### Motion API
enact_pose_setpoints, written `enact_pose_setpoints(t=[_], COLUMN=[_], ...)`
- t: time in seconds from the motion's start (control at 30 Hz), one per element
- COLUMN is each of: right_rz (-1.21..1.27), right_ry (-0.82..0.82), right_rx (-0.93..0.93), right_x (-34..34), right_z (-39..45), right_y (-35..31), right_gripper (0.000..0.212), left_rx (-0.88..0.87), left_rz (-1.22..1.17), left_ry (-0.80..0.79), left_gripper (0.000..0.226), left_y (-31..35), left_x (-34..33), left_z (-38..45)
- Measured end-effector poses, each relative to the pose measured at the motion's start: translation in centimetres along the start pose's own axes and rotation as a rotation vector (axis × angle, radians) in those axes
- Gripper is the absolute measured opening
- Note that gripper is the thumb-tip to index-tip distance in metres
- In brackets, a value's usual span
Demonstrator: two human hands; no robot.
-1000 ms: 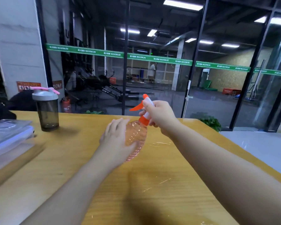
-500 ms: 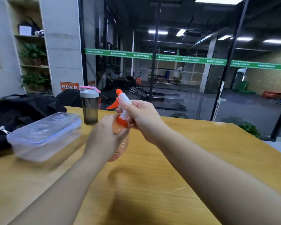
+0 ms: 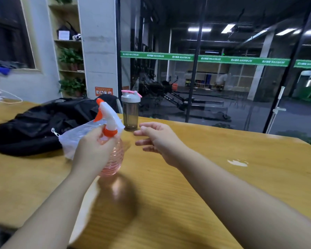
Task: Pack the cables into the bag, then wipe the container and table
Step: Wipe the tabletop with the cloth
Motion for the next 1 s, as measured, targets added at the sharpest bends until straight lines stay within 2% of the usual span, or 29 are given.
enact_pose_setpoints(t=[0.1, 0.47, 0.57, 0.67, 0.73, 0.8, 0.93, 1.0], right_rz=[-0.019, -0.038, -0.037, -0.035, -0.035, -0.038, -0.037, -0.032], right_ry=[0.024, 0.098, 0.095, 0.096, 0.092, 0.087, 0.082, 0.081], right_rx=[-0.038, -0.101, -0.120, -0.138, -0.144, -0.148, -0.147, -0.145], right_x=[0.1, -0.1, -0.4, -0.6, -0.8, -0.9, -1.2, -1.2], right_z=[0.2, 0.9, 1.0, 1.1, 1.1, 1.1, 0.9, 0.8], right_y=[1.1, 3.6, 4.3, 4.8, 5.1, 5.2, 5.3, 5.4], right_gripper=[0.018, 0.019, 0.018, 0.018, 0.017, 0.016, 0.017, 0.017], left_rx=[0.027, 0.124, 0.132, 0.142, -0.004, -0.222, -0.540, -0.577], left_rz=[0.010, -0.009, 0.064, 0.244, 0.395, 0.571, 0.690, 0.728], left_ry=[0.016, 0.086, 0.131, 0.274, 0.406, 0.436, 0.238, 0.153], left_gripper=[0.015, 0.019, 0.022, 0.050, 0.052, 0.037, 0.027, 0.026], left_y=[-1.5, -6.4, -7.1, -6.8, -5.3, -3.6, -1.8, -1.7], left_x=[0.9, 3.2, 3.5, 4.0, 3.9, 2.7, -0.5, -1.2], left_z=[0.0, 0.6, 0.8, -0.6, -2.1, -3.1, -3.6, -3.8])
Point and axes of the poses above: each hand's wrist, its own z-axis towards the middle knuckle, its own x-axis out of the back of the hand, y = z × x, the point moved 9 cm from there along z, towards the middle knuckle, and after that the axes turned 12 degrees about z, right-handed, at the moved point
